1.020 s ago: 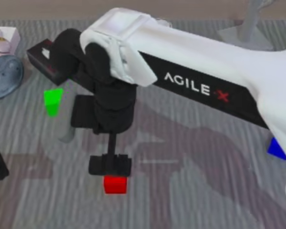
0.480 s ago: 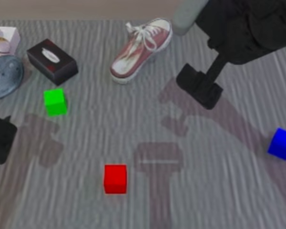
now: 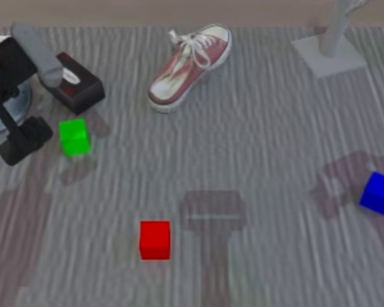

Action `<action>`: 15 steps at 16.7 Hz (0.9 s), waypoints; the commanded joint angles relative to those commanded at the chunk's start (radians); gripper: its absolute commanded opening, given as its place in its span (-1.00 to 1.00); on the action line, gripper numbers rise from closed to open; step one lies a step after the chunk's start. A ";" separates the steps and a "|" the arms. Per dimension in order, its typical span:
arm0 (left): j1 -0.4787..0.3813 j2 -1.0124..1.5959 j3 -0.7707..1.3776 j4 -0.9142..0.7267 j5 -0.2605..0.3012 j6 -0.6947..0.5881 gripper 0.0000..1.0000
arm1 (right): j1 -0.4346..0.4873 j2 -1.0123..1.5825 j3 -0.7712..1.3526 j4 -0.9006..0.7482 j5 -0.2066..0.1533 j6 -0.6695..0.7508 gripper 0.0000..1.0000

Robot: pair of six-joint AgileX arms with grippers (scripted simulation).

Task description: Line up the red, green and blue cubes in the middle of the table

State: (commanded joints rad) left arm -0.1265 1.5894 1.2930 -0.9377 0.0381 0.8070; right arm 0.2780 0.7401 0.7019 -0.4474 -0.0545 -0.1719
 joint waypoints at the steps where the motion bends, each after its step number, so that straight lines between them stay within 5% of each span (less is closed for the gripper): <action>1: -0.006 0.095 0.084 -0.048 -0.002 0.047 1.00 | -0.035 -0.095 -0.093 0.050 0.003 0.023 1.00; 8: -0.033 0.603 0.582 -0.286 -0.024 0.303 1.00 | -0.222 -0.622 -0.588 0.357 0.039 0.142 1.00; 15: -0.039 0.723 0.722 -0.336 -0.034 0.369 1.00 | -0.268 -0.740 -0.702 0.447 0.055 0.172 1.00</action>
State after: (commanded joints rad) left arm -0.1654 2.3124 2.0153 -1.2737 0.0042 1.1765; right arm 0.0100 0.0000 0.0000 0.0000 0.0000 0.0000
